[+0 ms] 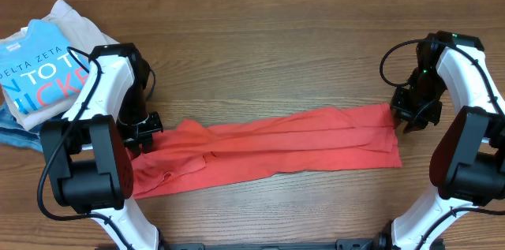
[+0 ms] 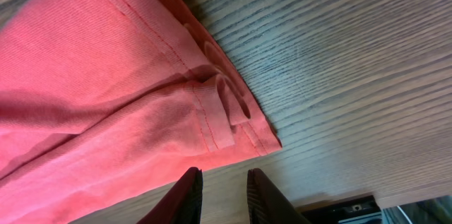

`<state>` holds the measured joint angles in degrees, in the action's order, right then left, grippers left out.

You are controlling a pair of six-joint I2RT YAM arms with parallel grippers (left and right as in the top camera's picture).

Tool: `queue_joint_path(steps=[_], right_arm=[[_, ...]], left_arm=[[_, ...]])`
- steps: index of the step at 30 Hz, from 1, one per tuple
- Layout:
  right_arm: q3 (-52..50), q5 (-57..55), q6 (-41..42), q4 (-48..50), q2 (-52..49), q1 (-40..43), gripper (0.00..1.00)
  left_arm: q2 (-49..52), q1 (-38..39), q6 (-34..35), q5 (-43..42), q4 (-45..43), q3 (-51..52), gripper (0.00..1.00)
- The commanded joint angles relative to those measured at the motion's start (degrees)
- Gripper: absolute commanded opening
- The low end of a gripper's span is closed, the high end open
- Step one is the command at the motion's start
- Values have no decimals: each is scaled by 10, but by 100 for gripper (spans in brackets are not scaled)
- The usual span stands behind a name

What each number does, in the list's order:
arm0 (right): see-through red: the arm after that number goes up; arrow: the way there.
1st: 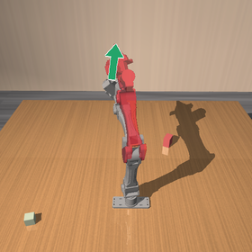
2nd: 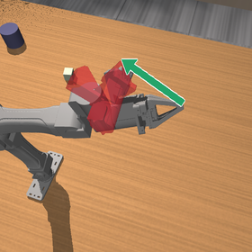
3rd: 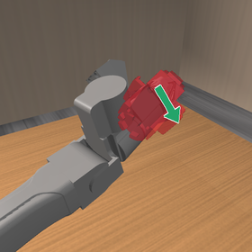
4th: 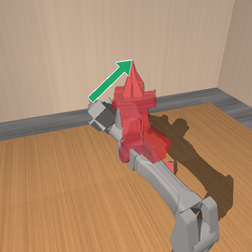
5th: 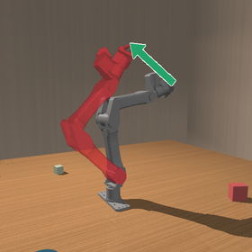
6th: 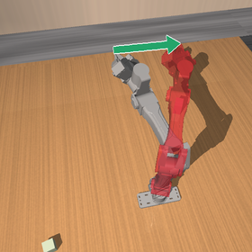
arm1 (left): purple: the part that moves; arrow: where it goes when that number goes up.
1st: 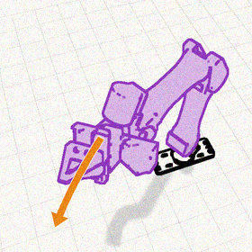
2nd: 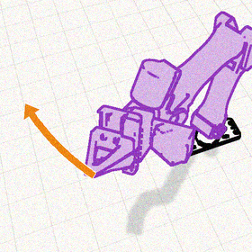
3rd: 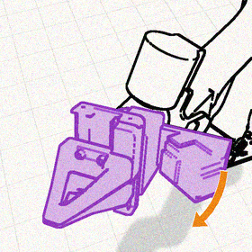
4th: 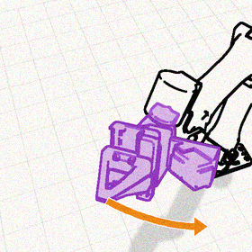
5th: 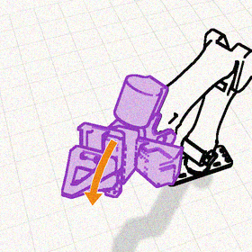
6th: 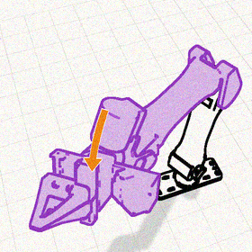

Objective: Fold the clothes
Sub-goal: 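Fold the top edge down toward the front with both grippers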

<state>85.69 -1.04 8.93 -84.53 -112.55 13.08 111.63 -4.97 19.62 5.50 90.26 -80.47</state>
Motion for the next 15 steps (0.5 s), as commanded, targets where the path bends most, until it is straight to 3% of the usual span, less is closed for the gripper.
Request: queue_joint_path(steps=[1, 3, 9, 15], right_arm=[[-3, 10, -2, 6, 14, 1, 25], [-3, 13, -2, 12, 14, 1, 25], [-3, 13, -2, 15, 14, 1, 25], [-3, 14, -2, 17, 14, 1, 26]], left_arm=[[-7, 2, 13, 21, -7, 40, 12], [-7, 2, 14, 20, -29, 63, 16], [-7, 2, 21, 24, -24, 73, 44], [-8, 2, 27, 24, -33, 47, 39]])
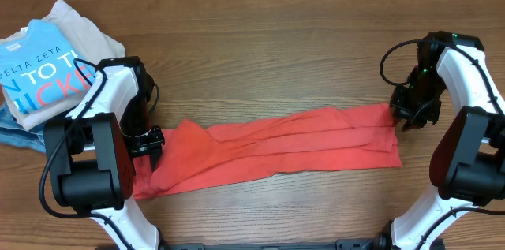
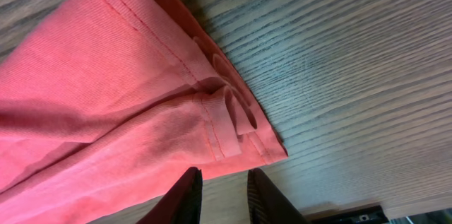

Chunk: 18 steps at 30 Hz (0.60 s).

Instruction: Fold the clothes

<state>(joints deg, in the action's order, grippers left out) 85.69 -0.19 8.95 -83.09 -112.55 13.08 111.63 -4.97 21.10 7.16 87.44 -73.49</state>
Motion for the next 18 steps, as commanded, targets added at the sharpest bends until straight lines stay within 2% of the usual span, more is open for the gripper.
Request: queue_joint_path(steps=[1, 2, 6, 9, 14, 16, 18], right_arm=[[-3, 9, -2, 2, 14, 1, 34], [-9, 15, -6, 5, 14, 1, 42], [-64, 21, -17, 49, 14, 6, 60], [-110, 56, -22, 93, 14, 17, 61], [-161, 164, -80, 144, 14, 19, 63], [-172, 170, -80, 152, 14, 18, 61], [-180, 170, -79, 160, 14, 16, 47]], left_arm=[[-8, 3, 12, -4, -13, -34, 39], [-8, 9, 12, -12, -33, -36, 40], [-7, 38, 12, -38, -87, -26, 42], [-7, 56, 12, -42, -110, -18, 43], [-7, 69, 12, -40, -116, -13, 44], [-7, 69, 12, -40, -116, -13, 44], [-7, 69, 12, -40, -116, -13, 44]])
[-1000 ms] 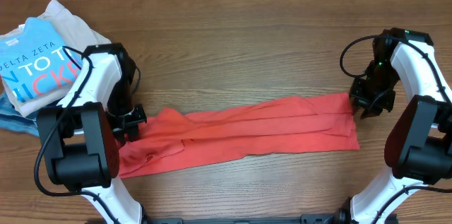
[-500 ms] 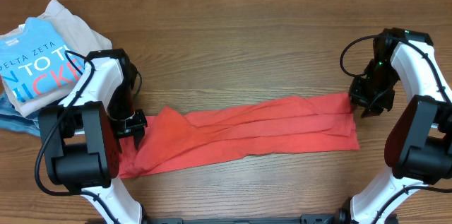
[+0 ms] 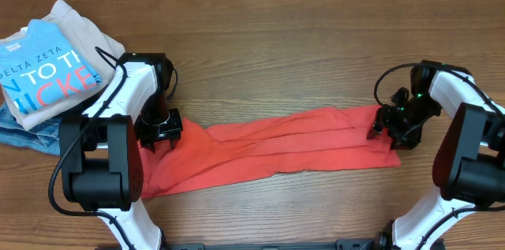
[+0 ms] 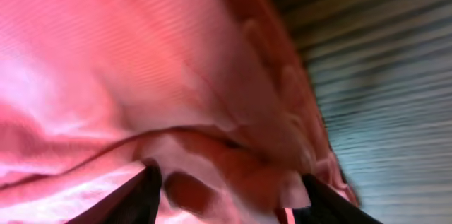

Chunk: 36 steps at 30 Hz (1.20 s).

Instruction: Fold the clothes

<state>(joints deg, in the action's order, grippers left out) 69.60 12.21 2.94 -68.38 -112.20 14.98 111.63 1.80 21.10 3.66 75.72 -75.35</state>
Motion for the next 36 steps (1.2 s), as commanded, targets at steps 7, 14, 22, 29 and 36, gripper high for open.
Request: queue_joint_path(steps=[7, 14, 22, 29, 36], right_arm=[[-20, 45, -7, 55, 10, 0, 4], [68, -30, 57, 81, 10, 77, 4], [184, -78, 61, 43, 10, 167, 4], [202, -71, 26, -20, 21, 96, 4], [201, -131, 15, -80, 27, -67, 4]], left_arm=[[-8, 1, 7, -4, 0, 5, 41], [-8, -5, 3, 25, 25, -52, 39], [-8, -12, 4, 16, 14, -91, 41], [-8, -12, 3, -21, 6, -91, 43], [-8, -12, 3, -22, 5, -91, 46]])
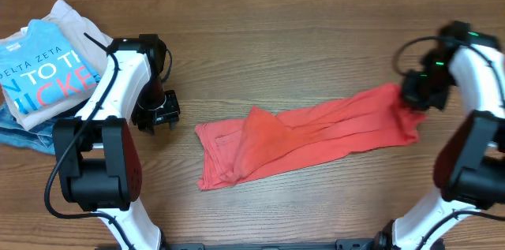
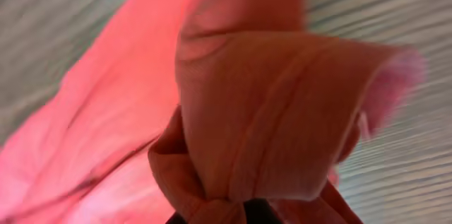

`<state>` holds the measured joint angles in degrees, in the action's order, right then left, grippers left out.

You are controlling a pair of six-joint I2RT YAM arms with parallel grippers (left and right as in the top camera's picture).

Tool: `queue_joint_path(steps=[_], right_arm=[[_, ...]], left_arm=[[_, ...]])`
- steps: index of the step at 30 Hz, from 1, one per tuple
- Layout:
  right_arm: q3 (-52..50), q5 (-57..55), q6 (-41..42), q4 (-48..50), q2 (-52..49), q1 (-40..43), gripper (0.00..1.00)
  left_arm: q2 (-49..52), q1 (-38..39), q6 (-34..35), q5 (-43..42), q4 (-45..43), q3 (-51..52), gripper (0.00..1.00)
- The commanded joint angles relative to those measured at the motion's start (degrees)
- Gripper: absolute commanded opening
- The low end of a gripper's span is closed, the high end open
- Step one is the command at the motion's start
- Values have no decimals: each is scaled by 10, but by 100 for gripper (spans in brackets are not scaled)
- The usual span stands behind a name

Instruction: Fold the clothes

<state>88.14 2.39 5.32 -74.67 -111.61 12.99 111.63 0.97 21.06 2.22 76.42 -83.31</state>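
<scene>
A red garment lies as a rumpled strip slanting from the near left to the far right of the wooden table. My right gripper is shut on its right end, which bunches over the dark fingertips in the right wrist view; the held fold fills that view. My left gripper stands open on bare wood, left of the garment's crumpled left end and not touching it.
A stack of folded clothes sits at the far left: a blue shirt with white lettering on top, a cream garment and denim beneath. The left arm reaches past that stack's right side.
My right gripper, open and down on the garment's right end, is now shut on it, higher and farther right. The garment has shifted right and its left end lies clear of my left gripper.
The garment lay as a long flat strip, my left gripper at its left end and my right gripper nearly shut just off its right end. Then the right gripper stood open on that end. Now it holds the end and the strip is shorter and rumpled.
</scene>
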Motion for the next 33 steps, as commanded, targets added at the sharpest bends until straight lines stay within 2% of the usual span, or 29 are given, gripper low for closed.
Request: queue_joint_path(steps=[1, 9, 18, 33], right_arm=[[16, -41, -9, -25, 21, -71, 4], [2, -68, -9, -47, 21, -242, 5], [-54, -66, -9, -10, 21, -305, 7], [-57, -47, -13, -6, 21, -404, 9]], left_arm=[[-8, -4, 4, -8, -2, -11, 47], [-8, -4, 3, -8, -1, -11, 47], [-8, -2, 2, -8, 0, -11, 47], [-8, -2, 2, -8, 0, -11, 47]])
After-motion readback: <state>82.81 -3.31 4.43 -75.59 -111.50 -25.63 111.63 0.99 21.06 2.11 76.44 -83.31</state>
